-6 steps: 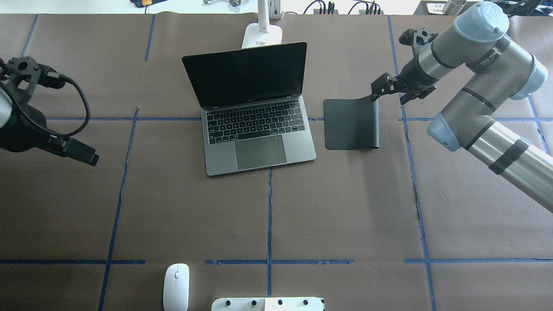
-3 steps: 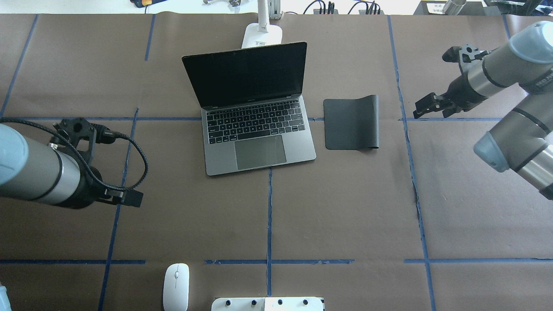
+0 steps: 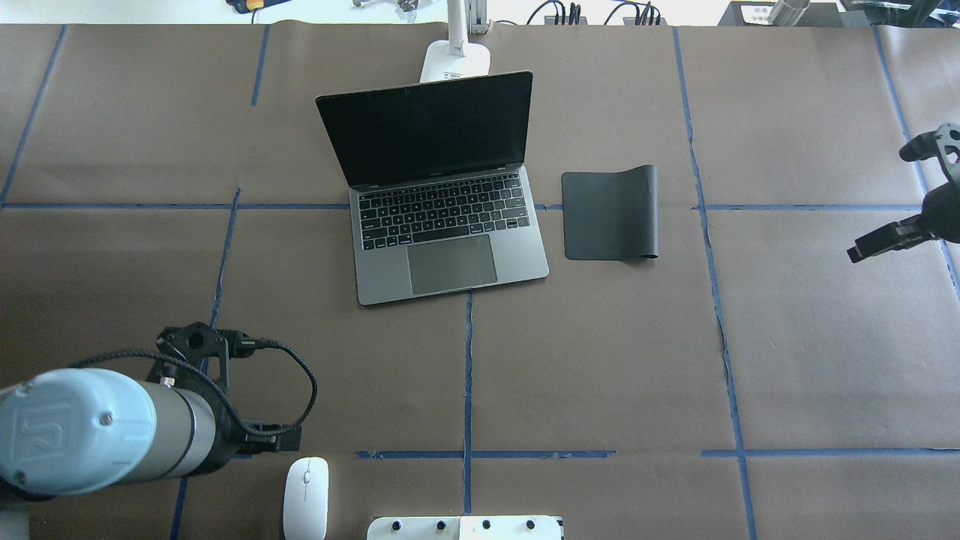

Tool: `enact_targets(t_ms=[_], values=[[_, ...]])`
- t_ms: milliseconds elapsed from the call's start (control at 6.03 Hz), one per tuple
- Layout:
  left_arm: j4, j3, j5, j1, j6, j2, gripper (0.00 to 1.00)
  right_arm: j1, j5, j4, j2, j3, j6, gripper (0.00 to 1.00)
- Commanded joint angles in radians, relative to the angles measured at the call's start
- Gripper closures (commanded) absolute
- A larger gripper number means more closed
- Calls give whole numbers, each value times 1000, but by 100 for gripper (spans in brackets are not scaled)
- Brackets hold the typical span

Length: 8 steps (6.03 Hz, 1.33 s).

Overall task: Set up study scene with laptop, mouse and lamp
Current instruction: 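Release the mouse pad beside the laptop while the left gripper reaches toward the white mouse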

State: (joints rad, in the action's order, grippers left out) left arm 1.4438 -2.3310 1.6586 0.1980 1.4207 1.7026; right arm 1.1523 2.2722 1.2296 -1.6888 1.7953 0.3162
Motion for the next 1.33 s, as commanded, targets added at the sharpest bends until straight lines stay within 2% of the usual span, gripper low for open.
enact_targets(t_ms=[0, 166, 497, 995, 1161], values=[[-2, 18, -86, -162, 159, -1, 0, 160, 1, 66, -148, 55, -334, 0], [1, 39, -95, -181, 153, 2, 0, 194, 7, 67, -175, 56, -395, 0], [32, 80, -94, -187, 149, 5, 0, 198, 6, 65, -176, 56, -397, 0], [249, 183, -126, -187, 147, 5, 0, 198, 7, 65, -176, 56, -397, 0], [251, 189, -128, -187, 147, 5, 0, 198, 6, 65, -176, 55, -397, 0]])
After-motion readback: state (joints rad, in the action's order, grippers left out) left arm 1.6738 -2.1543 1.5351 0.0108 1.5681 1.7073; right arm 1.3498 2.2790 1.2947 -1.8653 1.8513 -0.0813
